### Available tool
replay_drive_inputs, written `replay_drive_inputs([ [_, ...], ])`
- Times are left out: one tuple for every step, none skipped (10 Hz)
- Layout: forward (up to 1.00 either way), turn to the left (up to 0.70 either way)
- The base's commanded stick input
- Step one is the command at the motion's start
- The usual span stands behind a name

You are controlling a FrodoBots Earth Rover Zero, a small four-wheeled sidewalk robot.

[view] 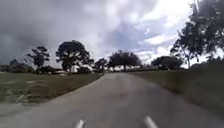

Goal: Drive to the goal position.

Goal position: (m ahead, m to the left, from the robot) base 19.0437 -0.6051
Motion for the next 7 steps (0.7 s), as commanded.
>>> replay_drive_inputs([
  [0.70,0.00],
  [0.70,0.00],
  [0.70,0.00],
  [0.70,-0.03],
  [0.70,-0.13],
  [0.70,-0.18],
  [0.70,-0.14],
])
